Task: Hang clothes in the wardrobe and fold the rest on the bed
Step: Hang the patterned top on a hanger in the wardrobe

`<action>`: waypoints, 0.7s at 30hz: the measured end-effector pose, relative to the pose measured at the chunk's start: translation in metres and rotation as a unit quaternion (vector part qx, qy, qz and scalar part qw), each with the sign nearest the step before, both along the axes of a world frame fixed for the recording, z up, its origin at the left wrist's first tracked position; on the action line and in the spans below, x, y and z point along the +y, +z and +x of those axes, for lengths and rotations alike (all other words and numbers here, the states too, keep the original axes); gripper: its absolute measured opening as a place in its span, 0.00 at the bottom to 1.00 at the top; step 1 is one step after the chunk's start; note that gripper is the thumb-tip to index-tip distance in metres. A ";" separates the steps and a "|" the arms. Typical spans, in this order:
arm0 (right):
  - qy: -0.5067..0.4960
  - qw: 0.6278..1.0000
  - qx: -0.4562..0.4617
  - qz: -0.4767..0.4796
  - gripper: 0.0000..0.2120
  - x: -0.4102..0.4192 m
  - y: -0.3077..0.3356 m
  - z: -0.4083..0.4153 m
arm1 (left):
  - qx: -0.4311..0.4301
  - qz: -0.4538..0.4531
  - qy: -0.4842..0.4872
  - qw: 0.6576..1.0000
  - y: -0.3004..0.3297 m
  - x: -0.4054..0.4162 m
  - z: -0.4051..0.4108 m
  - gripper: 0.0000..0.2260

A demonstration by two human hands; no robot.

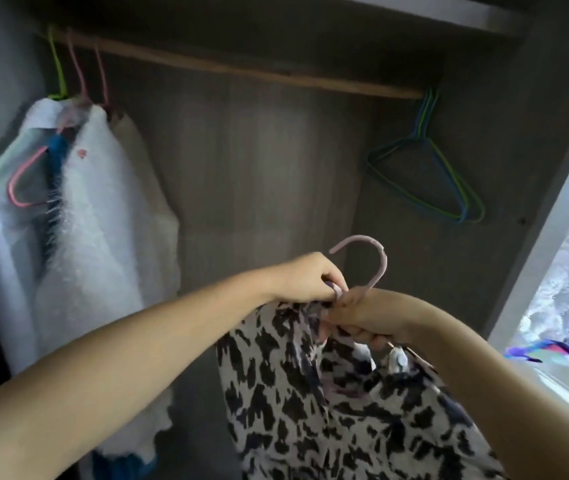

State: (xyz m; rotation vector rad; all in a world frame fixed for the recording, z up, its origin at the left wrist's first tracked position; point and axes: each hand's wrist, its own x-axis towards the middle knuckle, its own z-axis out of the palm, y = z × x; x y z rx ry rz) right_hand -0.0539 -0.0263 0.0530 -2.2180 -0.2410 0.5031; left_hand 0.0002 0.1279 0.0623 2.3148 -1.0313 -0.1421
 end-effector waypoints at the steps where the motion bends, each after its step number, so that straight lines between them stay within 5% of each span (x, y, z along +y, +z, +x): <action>1: -0.009 1.000 -0.006 0.015 0.15 0.002 -0.001 0.002 | -0.017 0.040 -0.005 0.999 0.005 0.002 0.000 0.10; 4: -0.025 0.998 -0.037 0.049 0.13 -0.015 0.014 0.004 | -0.024 0.152 -0.004 0.988 0.018 0.029 0.011 0.23; 6: 0.009 0.997 -0.058 0.053 0.14 -0.027 0.029 0.003 | -0.021 0.168 -0.028 0.985 0.016 0.041 0.018 0.16; 8: 0.040 0.993 -0.068 0.088 0.13 -0.037 0.035 0.003 | -0.028 0.131 -0.034 0.990 0.006 0.040 0.019 0.08; 11: -0.020 0.989 -0.040 0.144 0.11 -0.062 0.025 0.008 | -0.056 0.002 -0.033 0.998 -0.008 0.038 0.022 0.13; 15: 0.013 0.986 0.101 -0.129 0.07 -0.083 -0.017 0.010 | -0.120 -0.058 -0.026 0.991 -0.012 0.046 0.025 0.08; 18: 0.090 0.955 0.194 -0.208 0.04 -0.072 -0.045 0.009 | -0.166 -0.039 -0.033 0.985 -0.013 0.045 0.025 0.10; 21: 0.092 0.941 0.168 -0.278 0.07 -0.070 -0.049 0.012 | -0.193 -0.049 -0.012 0.980 -0.013 0.049 0.023 0.08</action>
